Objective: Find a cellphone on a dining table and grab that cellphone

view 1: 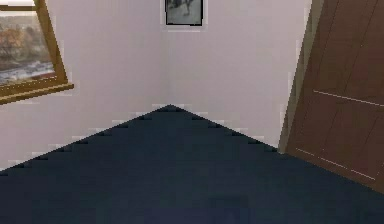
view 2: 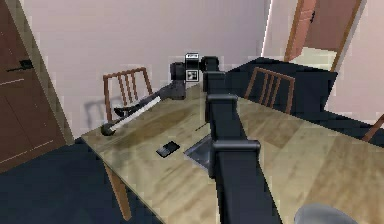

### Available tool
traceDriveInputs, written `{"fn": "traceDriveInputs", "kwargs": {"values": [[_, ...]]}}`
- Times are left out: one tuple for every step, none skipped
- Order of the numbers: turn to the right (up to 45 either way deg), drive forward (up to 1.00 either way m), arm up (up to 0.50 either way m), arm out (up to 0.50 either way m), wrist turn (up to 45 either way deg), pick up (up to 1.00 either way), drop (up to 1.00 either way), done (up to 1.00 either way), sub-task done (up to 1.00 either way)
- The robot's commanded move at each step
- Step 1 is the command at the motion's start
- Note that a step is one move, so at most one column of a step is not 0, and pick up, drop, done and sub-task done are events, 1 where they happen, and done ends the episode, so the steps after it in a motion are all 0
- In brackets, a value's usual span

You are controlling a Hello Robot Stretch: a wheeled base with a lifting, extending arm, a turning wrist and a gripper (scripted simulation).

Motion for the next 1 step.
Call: {"fn": "traceDriveInputs", "kwargs": {"values": [[0.0,0.0,0.0,0.0,45.0,0.0,0.0,0.0,0.0]]}}
